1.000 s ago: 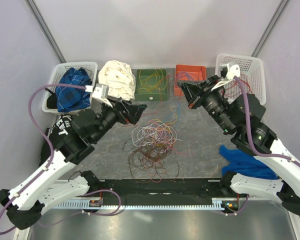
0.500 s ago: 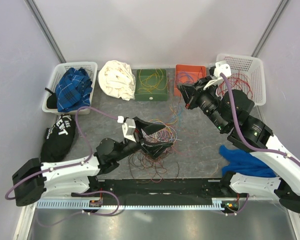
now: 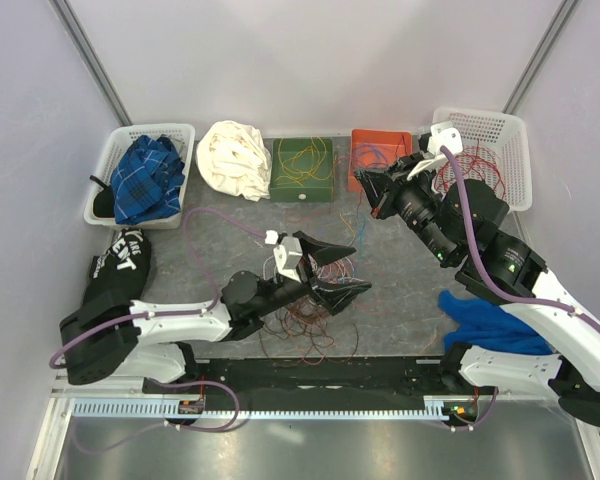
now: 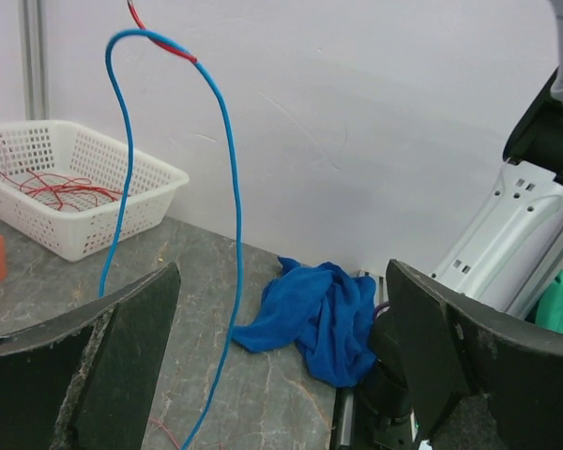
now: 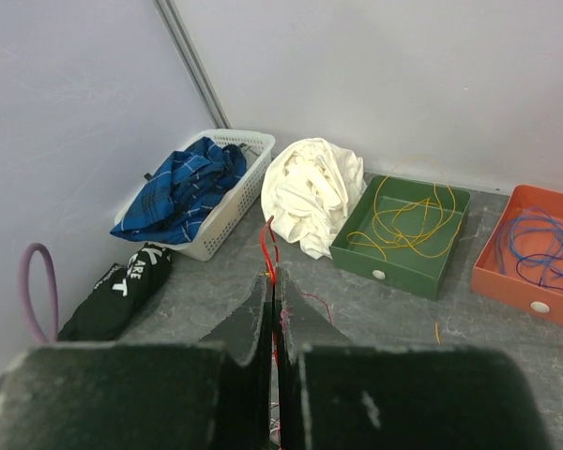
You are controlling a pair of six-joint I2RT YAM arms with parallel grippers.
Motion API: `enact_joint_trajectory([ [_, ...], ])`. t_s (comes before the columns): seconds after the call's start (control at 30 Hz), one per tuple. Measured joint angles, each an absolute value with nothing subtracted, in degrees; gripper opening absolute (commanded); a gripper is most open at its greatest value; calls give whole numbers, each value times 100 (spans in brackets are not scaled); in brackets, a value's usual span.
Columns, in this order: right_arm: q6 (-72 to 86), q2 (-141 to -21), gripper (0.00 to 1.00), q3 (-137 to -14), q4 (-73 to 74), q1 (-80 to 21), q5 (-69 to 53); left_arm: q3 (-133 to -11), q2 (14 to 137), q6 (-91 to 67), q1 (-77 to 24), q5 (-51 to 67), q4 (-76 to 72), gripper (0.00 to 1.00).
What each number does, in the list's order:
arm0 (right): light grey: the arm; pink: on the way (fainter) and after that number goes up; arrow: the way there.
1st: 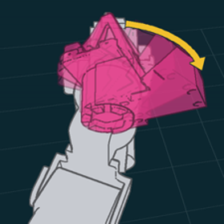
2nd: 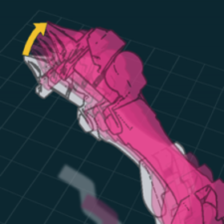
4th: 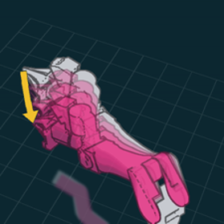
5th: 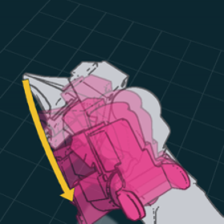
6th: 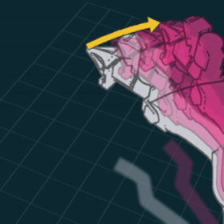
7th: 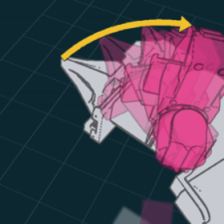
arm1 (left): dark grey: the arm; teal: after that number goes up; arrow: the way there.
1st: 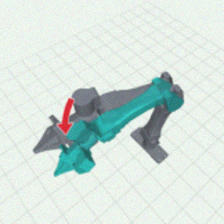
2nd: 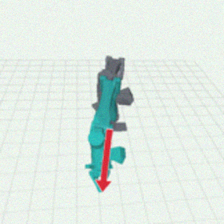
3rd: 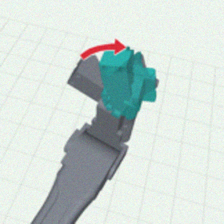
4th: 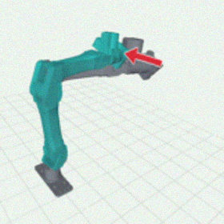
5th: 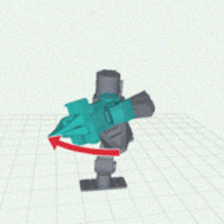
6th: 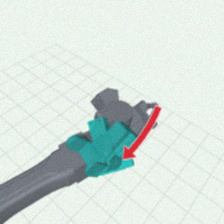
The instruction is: Untangle the cables
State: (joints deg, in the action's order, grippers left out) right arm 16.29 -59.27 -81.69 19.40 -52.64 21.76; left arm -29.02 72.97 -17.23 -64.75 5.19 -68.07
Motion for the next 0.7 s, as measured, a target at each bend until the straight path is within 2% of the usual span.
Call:
enact_joint_trajectory([
  [0.07, 1632, -5927, 0, -8169, 1940, -5264, 2169, -3026, 7577, -1723, -6475, 517, -6884, 87],
  [0.17, 1632, -5927, 0, -8169, 1942, -5264, 2152, -3218, 7994, -1723, -6475, 563, -6995, 58],
  [0.2, 1629, -5927, 0, -8169, 1940, -5264, 2150, -3293, 8108, -1719, -6475, 604, -7004, 36],
  [0.23, 1629, -5927, 0, -8169, 1942, -5264, 2150, -3378, 8224, -1717, -6475, 644, -6993, 21],
  [0.27, 1629, -5927, 0, -8169, 1942, -5264, 2150, -3463, 8318, -1708, -6475, 670, -6960, 9],
  [0.3, 1629, -5927, 0, -8169, 1942, -5264, 2152, -3538, 8381, -1710, -6475, 676, -6919, 2],
  [0.47, 1590, -5927, 0, -8171, 2021, -5264, 2285, -3712, 8392, -1737, -6475, 423, -6313, 2],
  [0.57, 1448, -5988, 0, -8320, 2171, -5264, 2541, -3647, 8130, -2078, -6473, -172, -5349, 2],
  [0.7, 1138, -6366, 0, -9150, 2237, -5264, 2952, -3308, 7743, -2952, -6405, -882, -3938, 2],
])
